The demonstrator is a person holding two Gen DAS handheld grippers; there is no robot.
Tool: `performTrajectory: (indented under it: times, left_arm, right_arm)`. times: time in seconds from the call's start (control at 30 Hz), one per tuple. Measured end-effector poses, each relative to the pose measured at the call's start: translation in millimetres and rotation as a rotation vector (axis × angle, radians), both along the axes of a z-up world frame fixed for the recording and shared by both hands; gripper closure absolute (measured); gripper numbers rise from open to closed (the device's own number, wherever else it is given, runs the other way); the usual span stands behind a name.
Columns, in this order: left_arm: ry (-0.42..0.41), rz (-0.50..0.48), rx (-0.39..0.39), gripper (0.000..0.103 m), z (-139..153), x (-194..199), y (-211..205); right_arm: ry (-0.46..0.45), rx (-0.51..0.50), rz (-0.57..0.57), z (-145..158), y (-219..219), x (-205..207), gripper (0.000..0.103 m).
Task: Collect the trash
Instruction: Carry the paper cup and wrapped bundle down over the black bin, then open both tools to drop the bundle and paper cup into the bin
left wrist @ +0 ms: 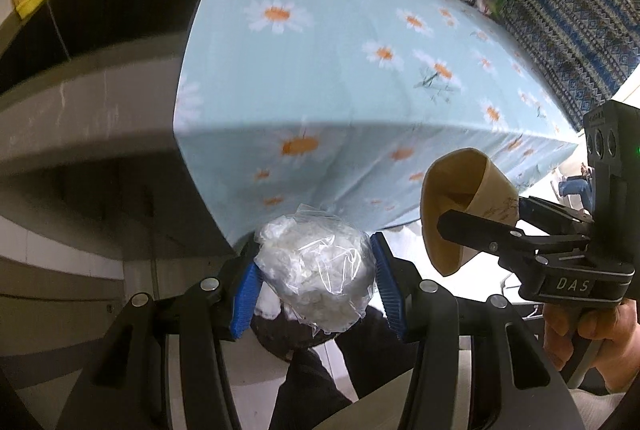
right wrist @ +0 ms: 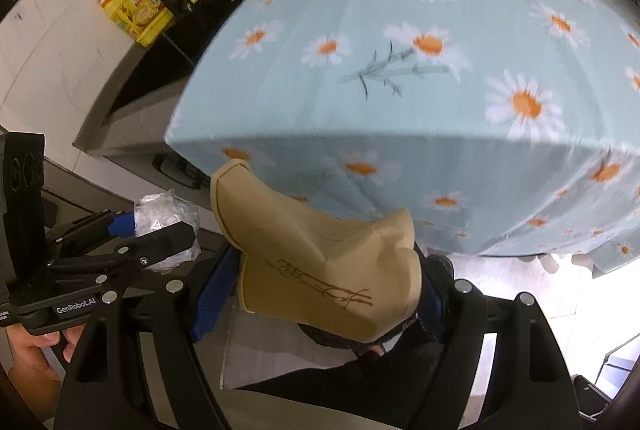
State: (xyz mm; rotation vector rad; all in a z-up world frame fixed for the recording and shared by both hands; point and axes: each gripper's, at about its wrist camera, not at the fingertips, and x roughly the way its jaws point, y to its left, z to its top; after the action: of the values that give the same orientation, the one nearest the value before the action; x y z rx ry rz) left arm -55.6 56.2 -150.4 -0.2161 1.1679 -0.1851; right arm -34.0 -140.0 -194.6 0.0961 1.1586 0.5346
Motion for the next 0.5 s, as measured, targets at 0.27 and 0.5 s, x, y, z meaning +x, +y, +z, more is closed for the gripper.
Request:
performTrajectory:
  times: [0.27, 0.5]
  left_arm:
    - [0.097, 0.008, -0.022, 0.053, -46, -13, 6]
    - [0.201, 0.006, -0.022, 0.053, -108, -16, 9]
  right_arm:
    - [0.089, -0.055, -0.025, -44, -5, -10, 0.026]
    - [0.193, -0.088, -0.079, -95, -11, -16, 0.026]
